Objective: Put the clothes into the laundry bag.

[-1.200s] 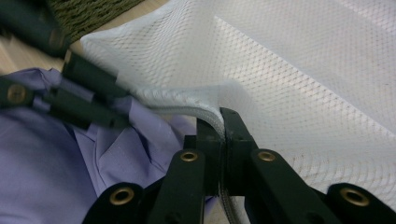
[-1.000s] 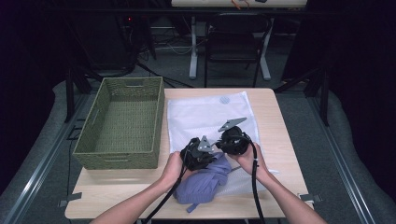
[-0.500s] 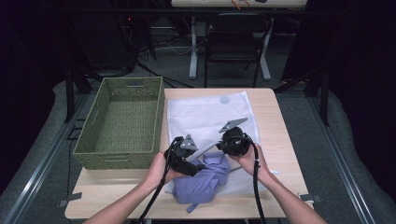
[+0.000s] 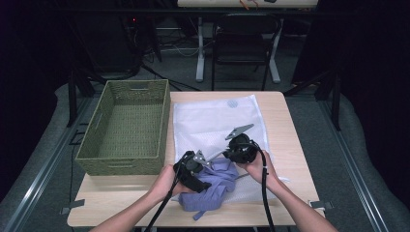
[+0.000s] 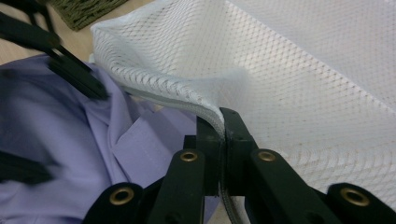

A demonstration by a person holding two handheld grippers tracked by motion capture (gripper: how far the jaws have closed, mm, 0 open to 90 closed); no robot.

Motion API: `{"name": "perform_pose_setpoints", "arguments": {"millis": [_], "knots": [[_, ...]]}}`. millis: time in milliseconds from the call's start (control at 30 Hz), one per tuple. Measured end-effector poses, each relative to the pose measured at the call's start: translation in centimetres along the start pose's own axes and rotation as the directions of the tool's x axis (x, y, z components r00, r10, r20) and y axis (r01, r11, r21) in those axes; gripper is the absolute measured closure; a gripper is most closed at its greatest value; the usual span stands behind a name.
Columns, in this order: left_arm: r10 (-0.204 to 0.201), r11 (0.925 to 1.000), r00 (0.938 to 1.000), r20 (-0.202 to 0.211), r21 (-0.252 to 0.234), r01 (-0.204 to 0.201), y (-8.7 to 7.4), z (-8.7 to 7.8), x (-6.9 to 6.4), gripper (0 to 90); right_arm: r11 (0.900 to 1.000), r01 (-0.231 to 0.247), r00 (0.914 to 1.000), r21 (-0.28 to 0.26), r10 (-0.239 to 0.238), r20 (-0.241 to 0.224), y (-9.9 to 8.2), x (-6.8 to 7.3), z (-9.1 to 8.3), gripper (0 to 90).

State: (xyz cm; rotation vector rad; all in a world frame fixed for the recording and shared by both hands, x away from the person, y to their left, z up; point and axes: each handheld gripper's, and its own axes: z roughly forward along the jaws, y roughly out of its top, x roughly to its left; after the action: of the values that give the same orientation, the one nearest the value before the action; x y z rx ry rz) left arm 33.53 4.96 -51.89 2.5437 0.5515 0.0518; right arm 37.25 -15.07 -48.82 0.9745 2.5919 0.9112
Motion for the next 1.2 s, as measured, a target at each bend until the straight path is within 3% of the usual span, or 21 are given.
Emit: {"name": "perform_pose_setpoints", "arguments": {"millis": [167, 333, 467, 600, 633, 700, 767, 833, 967, 1067, 1100, 1200], "knots": [[0.015, 0.9999, 0.9997, -0.018, -0.006, -0.016, -0.1, 1.3, 0.4, 63.9, 1.0000, 0.007, 1.0000, 0.000, -0.007, -0.005, 0.0, 0.3, -0.1, 87.3], [0.043, 0.9991, 0.9982, -0.041, 0.000, -0.043, -0.3, 2.1, 0.4, 81.6, 0.9999, 0.013, 0.9998, 0.004, -0.013, -0.012, 0.0, 0.4, 0.0, 87.4], [0.011, 0.9982, 0.9982, -0.059, -0.058, -0.015, 0.3, 1.6, 0.4, 84.1, 0.9999, 0.015, 0.9998, -0.002, -0.015, -0.013, 0.2, 0.5, -0.2, 87.4], [-0.024, 0.9894, 0.9928, -0.117, -0.145, 0.007, 1.5, 0.3, 0.2, 84.2, 0.9994, 0.010, 0.9998, -0.033, -0.011, -0.016, 0.6, 0.7, -1.1, 87.4], [-0.028, 0.9891, 0.9913, -0.128, -0.147, 0.009, 1.8, 0.2, 0.3, 84.1, 0.9990, 0.012, 0.9999, -0.044, -0.012, -0.011, 0.7, 0.8, -1.4, 87.3], [-0.050, 0.9882, 0.9893, -0.137, -0.150, 0.029, 1.9, 0.6, 0.3, 83.2, 0.9987, 0.012, 0.9999, -0.049, -0.013, -0.011, 0.8, 0.8, -1.6, 87.3], [-0.041, 0.9923, 0.9906, -0.131, -0.121, 0.025, 1.7, 1.1, 0.4, 80.6, 0.9990, 0.004, 0.9998, -0.045, -0.005, -0.020, 0.5, 0.9, -1.3, 87.3], [-0.051, 0.9933, 0.9916, -0.119, -0.109, 0.038, 1.5, 1.1, 0.4, 69.5, 0.9999, 0.011, 0.9997, -0.009, -0.012, -0.020, 0.2, 0.8, -0.8, 87.3], [-0.043, 0.9900, 0.9920, -0.119, -0.138, 0.026, 0.9, -0.9, -0.3, 47.9, 0.9999, 0.007, 0.9996, 0.014, -0.007, -0.026, -0.4, 0.6, 0.0, 87.3], [-0.041, 0.9882, 0.9872, -0.154, -0.152, 0.018, 0.1, -2.7, -0.8, 36.5, 0.9997, 0.006, 0.9995, 0.023, -0.005, -0.031, -0.5, 0.5, -0.1, 87.3], [-0.063, 0.9860, 0.9849, -0.161, -0.163, 0.037, -0.2, -3.0, -0.7, 34.3, 0.9997, 0.007, 0.9995, 0.023, -0.006, -0.032, -0.5, 0.5, -0.1, 87.3], [-0.109, 0.9880, 0.9841, -0.140, -0.124, 0.092, -1.2, -2.9, 0.4, 32.2, 0.9997, 0.007, 0.9995, 0.023, -0.006, -0.033, -0.4, 0.5, -0.2, 87.3]]}}
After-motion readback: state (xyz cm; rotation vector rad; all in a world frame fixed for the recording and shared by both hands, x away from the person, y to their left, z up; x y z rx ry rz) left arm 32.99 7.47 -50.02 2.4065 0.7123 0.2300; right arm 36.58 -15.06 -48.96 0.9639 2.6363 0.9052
